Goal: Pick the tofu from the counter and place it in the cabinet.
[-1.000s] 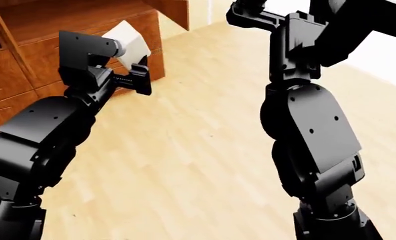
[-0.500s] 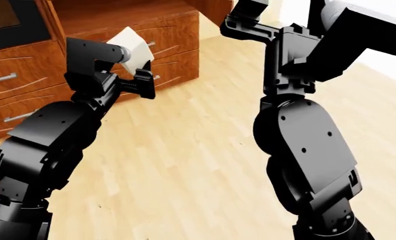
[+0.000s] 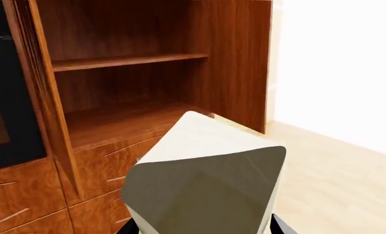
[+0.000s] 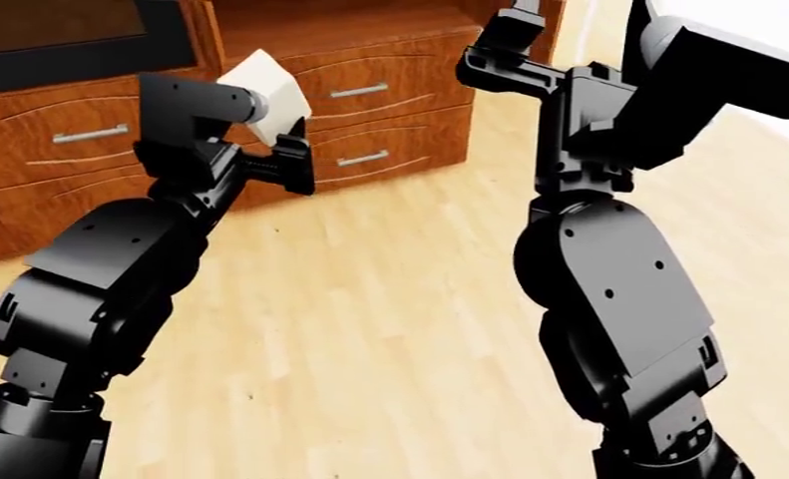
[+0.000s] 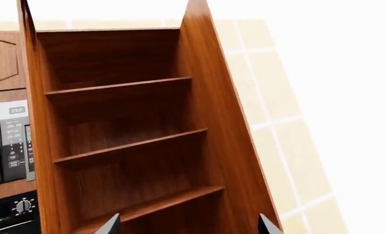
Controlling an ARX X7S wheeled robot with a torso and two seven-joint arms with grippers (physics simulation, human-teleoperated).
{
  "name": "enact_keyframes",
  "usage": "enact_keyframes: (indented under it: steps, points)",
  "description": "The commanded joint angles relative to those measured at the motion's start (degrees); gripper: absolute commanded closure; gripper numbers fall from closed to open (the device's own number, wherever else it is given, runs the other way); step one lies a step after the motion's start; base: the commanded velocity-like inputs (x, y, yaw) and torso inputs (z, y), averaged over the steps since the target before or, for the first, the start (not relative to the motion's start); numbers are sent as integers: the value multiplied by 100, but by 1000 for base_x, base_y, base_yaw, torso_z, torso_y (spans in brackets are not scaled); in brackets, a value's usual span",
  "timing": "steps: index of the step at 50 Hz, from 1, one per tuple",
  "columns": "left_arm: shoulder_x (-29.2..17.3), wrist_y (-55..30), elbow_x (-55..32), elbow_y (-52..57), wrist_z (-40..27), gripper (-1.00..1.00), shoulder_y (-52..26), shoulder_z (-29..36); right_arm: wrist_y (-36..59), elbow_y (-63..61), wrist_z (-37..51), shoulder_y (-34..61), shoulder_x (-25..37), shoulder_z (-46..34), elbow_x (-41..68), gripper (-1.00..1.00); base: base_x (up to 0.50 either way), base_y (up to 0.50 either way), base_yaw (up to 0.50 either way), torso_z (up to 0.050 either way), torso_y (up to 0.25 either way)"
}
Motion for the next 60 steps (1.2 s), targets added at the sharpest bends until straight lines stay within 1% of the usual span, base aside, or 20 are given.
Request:
enact_keyframes:
  steps: [1, 12, 33, 46, 53, 60]
  points:
    - [-6, 34, -89, 45, -71, 100, -9, -25, -1, 96, 61, -2, 81, 71, 40, -100, 111, -38, 488, 0, 0]
    - [55, 57, -87, 47, -65, 100, -26, 28, -11, 212, 43, -21, 230, 122, 46, -100, 118, -36, 486, 0, 1]
    - [60, 91, -104, 92, -61, 100, 42, 73, -83, 368, 125, -128, 327, 149, 6, -100, 160, -32, 473, 0, 0]
    - [250, 102, -141, 115, -125, 100, 29, 132, 30, 296, 189, -169, 477, 196, 47, -100, 257, -26, 428, 0, 1]
    - [263, 116, -149, 116, -121, 100, 26, 146, 72, 305, 143, -171, 526, 156, 66, -100, 286, -13, 410, 0, 1]
    - [255, 135, -141, 142, -121, 100, 48, 172, 264, 301, -62, -268, 617, 129, 355, -100, 288, -4, 410, 0, 0]
